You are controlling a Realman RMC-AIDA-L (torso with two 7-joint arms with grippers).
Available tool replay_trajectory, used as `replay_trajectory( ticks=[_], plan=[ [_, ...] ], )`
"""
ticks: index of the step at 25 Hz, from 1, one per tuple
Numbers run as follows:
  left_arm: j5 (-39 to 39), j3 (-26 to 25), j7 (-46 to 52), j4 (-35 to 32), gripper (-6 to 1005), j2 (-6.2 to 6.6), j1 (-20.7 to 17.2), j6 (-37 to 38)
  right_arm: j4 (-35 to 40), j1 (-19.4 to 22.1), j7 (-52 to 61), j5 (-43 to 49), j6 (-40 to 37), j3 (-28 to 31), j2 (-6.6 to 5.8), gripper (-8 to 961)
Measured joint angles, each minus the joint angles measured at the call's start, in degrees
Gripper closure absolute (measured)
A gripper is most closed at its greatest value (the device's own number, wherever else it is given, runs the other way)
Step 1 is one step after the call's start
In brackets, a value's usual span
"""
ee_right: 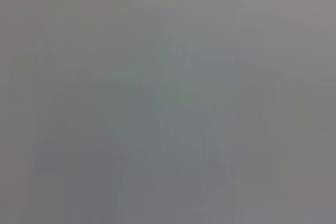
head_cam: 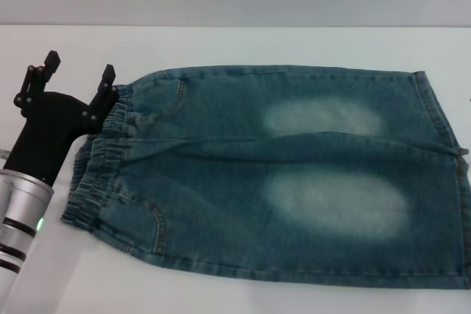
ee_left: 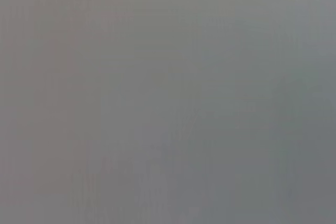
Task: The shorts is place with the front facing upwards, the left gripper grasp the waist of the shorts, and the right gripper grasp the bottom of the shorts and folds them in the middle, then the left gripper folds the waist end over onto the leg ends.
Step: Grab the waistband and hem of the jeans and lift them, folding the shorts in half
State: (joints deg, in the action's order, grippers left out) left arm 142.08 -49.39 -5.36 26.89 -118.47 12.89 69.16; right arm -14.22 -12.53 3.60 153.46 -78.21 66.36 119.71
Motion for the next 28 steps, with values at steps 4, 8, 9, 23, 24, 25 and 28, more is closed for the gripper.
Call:
replay_trajectory(
  ticks=[4, 8, 9, 23, 24, 25, 28],
  plan=[
    [0.0, 0.0, 0.0, 0.0, 180, 0.00, 0.0, 0.0, 0.0, 0.1, 0.0, 0.0, 0.0, -0.1, 0.00, 145],
    [0.0, 0.0, 0.0, 0.0, 183, 0.00, 0.0, 0.0, -0.3, 0.1, 0.4, 0.0, 0.0, -0.2, 0.00, 146],
    [0.0, 0.0, 0.0, 0.0, 184, 0.00, 0.0, 0.0, -0.4, 0.2, 1.0, 0.0, 0.0, -0.2, 0.00, 146],
    [7.2, -9.8, -4.0, 38.3, 195, 5.14, -9.7, -40.0, -53.6, 15.5, 14.4, 11.6, 54.1, 4.1, -7.33, 145],
    [8.9, -15.3, -6.3, 48.8, 196, 4.14, -12.5, -55.9, -59.3, 16.9, 14.5, 12.5, 61.0, 5.2, -7.48, 145],
    [9.4, -17.3, -7.2, 52.6, 197, 3.53, -13.3, -62.3, -65.6, 18.1, 14.4, 13.1, 68.5, 6.4, -7.56, 144],
    [10.8, -23.6, -10.3, 63.0, 200, 1.15, -15.1, -82.4, -77.3, 19.4, 14.3, 13.4, 86.0, 9.0, -7.41, 144]
  ],
)
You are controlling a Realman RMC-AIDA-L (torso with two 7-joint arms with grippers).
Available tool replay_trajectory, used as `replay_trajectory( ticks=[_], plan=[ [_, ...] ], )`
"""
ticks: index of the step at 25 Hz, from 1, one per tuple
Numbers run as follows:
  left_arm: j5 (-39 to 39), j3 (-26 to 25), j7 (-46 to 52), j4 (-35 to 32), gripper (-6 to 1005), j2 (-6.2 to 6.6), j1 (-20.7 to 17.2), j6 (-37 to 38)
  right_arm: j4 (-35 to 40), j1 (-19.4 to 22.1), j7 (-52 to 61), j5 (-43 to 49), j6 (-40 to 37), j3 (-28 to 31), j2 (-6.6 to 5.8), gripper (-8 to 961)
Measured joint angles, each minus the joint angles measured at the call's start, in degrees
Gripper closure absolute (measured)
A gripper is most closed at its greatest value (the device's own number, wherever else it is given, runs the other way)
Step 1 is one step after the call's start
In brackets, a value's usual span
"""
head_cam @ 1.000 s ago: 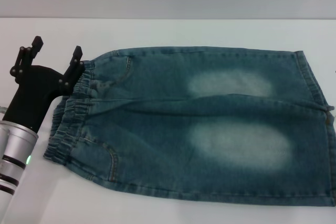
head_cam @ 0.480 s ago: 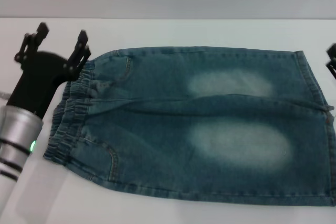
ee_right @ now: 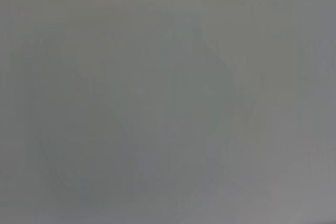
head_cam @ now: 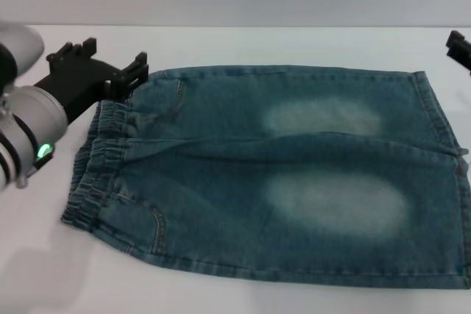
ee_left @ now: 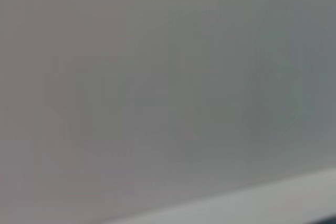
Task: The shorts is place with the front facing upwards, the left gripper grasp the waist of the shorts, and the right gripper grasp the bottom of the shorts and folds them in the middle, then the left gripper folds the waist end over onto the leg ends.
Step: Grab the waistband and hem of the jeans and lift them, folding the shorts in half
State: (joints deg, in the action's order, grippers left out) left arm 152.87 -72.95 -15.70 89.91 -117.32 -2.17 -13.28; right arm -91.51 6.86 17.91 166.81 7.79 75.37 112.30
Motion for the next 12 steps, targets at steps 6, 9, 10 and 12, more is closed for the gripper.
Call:
replay_trajectory(
  ticks=[6, 9, 10, 12],
  plan=[
    [-0.6, -8.5, 1.7, 9.9, 205, -0.59, 0.9, -24.6, -15.1, -1.1, -0.8, -0.4, 29.8, 4.2, 1.46, 145],
    [-1.9, -12.9, 2.0, 12.5, 207, -0.59, 1.7, -33.9, -19.4, -1.9, -3.6, -2.4, 39.5, 6.2, 2.68, 146],
    [-2.4, -13.7, 2.0, 12.8, 208, -0.59, 1.8, -35.2, -20.4, -2.0, -5.1, -3.7, 42.0, 7.4, 3.40, 146],
    [-4.5, -15.5, 1.8, 13.0, 210, -0.54, 1.8, -37.8, -22.1, -1.9, -8.0, -6.7, 46.7, 10.2, 5.28, 145]
  ],
)
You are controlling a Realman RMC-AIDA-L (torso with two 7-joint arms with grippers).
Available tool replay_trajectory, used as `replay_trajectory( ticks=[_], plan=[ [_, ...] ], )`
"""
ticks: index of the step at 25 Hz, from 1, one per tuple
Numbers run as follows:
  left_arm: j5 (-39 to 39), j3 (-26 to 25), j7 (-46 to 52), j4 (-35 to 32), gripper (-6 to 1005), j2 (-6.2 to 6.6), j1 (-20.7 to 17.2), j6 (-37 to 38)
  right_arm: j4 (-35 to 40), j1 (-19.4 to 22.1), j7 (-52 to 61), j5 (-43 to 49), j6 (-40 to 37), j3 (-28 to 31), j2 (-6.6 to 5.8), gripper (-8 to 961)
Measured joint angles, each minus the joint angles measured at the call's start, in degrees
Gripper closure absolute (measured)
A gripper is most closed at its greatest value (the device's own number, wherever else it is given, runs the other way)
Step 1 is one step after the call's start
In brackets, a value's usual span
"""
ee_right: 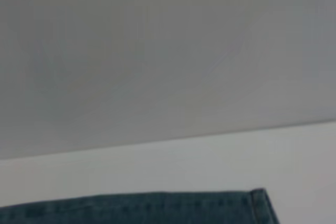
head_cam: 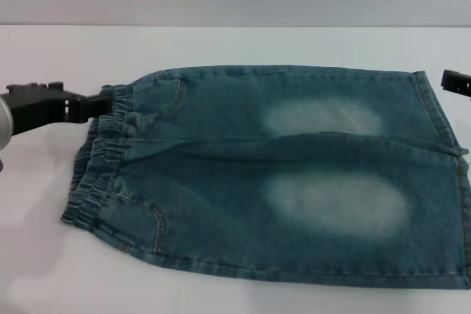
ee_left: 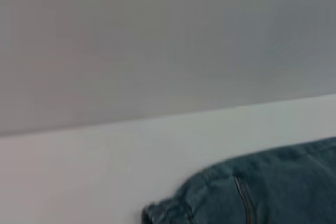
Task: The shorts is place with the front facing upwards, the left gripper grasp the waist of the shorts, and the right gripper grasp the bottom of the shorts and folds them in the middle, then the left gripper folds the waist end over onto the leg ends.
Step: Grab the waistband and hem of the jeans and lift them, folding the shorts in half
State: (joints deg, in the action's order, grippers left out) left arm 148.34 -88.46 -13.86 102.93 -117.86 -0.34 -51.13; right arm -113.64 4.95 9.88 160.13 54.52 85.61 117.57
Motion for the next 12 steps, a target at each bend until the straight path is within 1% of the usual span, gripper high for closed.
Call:
replay_trajectory(
  ticks=[1, 3, 7, 9, 12],
  plan=[
    [-1.7, -1.4, -0.1, 0.1, 211, 0.01, 0.0, -2.1, -0.7, 0.2, -1.2, -1.4, 2.2, 1.4, 0.75, 145],
    [-4.5, -4.2, -0.1, 0.3, 212, 0.02, 0.1, -7.0, -1.7, 1.0, -1.8, -3.6, 5.3, 3.1, 1.20, 144],
    [-5.8, -7.6, 0.3, 0.3, 216, -0.07, 0.1, -13.7, -1.9, 2.9, -1.8, -6.2, 8.3, 6.6, 1.18, 144],
    [-5.3, -8.1, 0.9, -0.4, 217, -0.08, 0.2, -15.4, -1.6, 3.3, -1.8, -6.7, 9.3, 8.2, 1.20, 145],
    [-3.8, -8.3, 2.5, -1.8, 220, -0.06, 0.7, -18.0, -1.5, 3.4, -1.8, -6.7, 10.2, 8.8, 1.22, 145]
  ],
)
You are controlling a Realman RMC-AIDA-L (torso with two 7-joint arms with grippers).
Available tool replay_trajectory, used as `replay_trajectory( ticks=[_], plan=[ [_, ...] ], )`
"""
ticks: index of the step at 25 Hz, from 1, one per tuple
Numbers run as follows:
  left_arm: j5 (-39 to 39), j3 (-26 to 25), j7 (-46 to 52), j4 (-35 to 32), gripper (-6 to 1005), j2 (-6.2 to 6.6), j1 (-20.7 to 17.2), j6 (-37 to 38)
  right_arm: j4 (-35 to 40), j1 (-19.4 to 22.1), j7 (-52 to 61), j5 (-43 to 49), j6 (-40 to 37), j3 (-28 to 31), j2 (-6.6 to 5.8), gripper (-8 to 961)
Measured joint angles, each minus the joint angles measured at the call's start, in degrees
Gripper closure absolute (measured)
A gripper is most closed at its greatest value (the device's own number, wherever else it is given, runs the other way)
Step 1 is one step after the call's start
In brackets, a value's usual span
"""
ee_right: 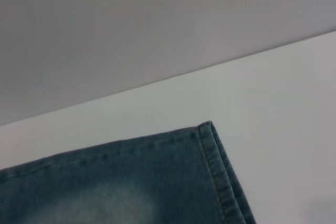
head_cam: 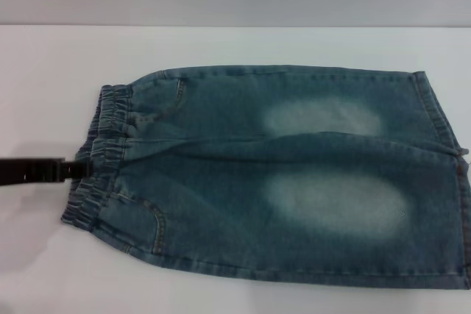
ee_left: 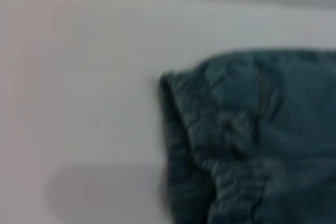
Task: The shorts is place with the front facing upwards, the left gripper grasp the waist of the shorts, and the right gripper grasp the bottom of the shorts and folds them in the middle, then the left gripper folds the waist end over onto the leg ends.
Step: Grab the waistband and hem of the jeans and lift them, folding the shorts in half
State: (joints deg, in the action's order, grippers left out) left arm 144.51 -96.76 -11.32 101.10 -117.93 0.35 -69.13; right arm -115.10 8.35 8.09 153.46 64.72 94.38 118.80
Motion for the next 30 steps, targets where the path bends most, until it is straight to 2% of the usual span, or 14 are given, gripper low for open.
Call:
replay_trajectory(
  ticks=[7, 19, 27, 30],
  plan=[
    [3.2, 0.4, 2.2, -3.5, 226, -0.08, 1.3, -3.1, 1.4, -1.7, -0.7, 0.3, 0.1, -0.2, -0.05, 145],
    [4.2, 3.3, 4.3, -3.9, 236, -0.15, 1.9, -3.7, 1.4, -1.7, -2.3, 0.4, 0.0, 0.1, -0.05, 145],
    [8.9, 6.7, 5.6, -3.9, 243, -0.01, 2.9, -4.9, 0.1, -1.3, -3.1, 0.4, 0.0, 0.3, -0.09, 144],
    [8.9, 6.9, 5.4, -6.0, 304, 0.03, 4.1, -5.8, -0.5, -1.2, -3.2, 0.4, 0.0, 0.4, -0.06, 144]
  ],
)
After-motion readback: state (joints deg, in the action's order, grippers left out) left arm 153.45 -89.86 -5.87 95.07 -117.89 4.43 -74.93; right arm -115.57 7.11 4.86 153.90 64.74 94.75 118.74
